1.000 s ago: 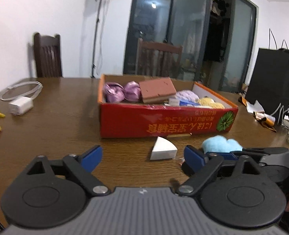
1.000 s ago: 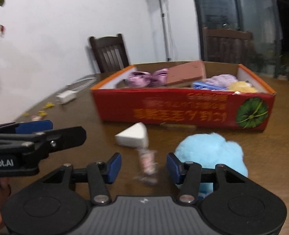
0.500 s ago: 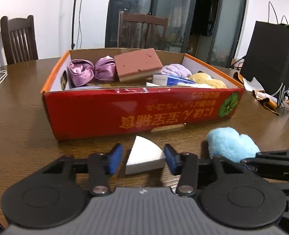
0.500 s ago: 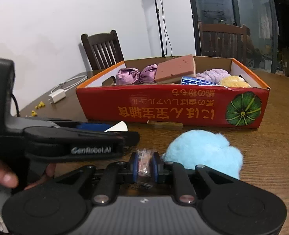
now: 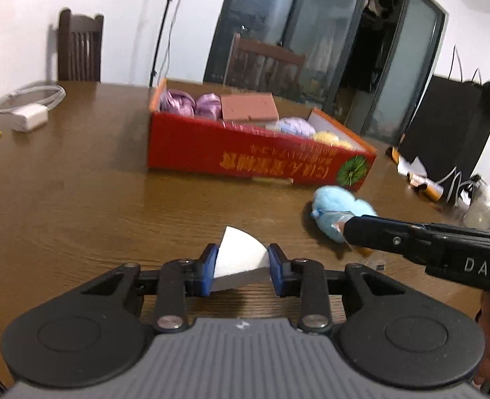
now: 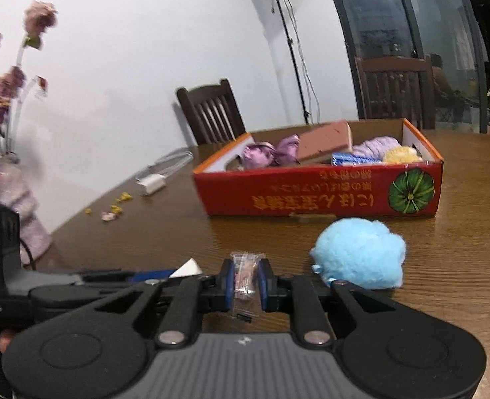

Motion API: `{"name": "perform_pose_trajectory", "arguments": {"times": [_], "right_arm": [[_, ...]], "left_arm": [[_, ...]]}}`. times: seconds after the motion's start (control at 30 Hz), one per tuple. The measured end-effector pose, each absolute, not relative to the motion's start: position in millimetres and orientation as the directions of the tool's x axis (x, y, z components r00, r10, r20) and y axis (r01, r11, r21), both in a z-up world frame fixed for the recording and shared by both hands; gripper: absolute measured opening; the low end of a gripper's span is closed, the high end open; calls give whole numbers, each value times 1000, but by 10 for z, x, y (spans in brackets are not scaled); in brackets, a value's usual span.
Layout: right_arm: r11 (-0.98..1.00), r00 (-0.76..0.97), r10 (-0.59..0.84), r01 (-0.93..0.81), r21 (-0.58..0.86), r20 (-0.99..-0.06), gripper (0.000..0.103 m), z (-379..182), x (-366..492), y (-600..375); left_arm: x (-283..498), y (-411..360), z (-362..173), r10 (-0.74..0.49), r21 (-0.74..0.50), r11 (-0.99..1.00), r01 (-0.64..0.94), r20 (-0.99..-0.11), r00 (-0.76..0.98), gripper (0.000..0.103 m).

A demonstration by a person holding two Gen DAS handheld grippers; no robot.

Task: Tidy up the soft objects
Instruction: 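Carry the white wedge into the box and open both grippers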

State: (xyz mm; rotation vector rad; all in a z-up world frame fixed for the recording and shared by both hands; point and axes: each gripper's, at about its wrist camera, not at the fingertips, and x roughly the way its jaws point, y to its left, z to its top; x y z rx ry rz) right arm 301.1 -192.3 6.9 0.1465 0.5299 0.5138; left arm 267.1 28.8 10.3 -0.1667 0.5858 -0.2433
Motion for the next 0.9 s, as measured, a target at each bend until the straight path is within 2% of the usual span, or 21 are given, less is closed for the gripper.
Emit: {"name": "perform_pose_trajectory", "arguments": {"times": [0.13, 0.3, 0.4, 0.47, 0.57, 0.67, 0.77, 0.9], "right_arm": [[850, 750, 525, -441, 287, -403, 15, 201, 2943, -1970], [822, 735, 565, -459, 337, -376, 15, 393, 3287, -1999], [815, 738, 570, -454, 360, -360, 15, 625, 3759, -2000], [812, 736, 571, -440, 384, -363, 15, 751, 4174, -1971], [801, 699, 579, -388, 456, -421, 15, 799, 4953, -1867], [832, 675, 540, -335, 443, -503, 15, 718, 5624, -1641], [865, 647, 497, -316, 390, -578, 15, 554, 6119, -1369], [862, 571, 507, -316, 397, -646, 20, 302, 6483, -1139]], "left_arm": [[2671, 297, 340, -278, -214, 957, 197, -473, 836, 33], [3218, 297, 696, -301, -182, 952, 245, -418, 857, 34], [3813, 327, 890, -303, -172, 952, 252, -437, 847, 34], [4291, 325, 948, -302, -161, 953, 256, -481, 823, 35], [4989, 339, 867, -269, -161, 963, 216, -584, 766, 35], [5466, 359, 701, -228, -136, 973, 185, -663, 713, 36], [5717, 400, 593, -194, -114, 980, 161, -696, 691, 45], [5677, 501, 632, -204, -96, 977, 189, -669, 714, 61]]}}
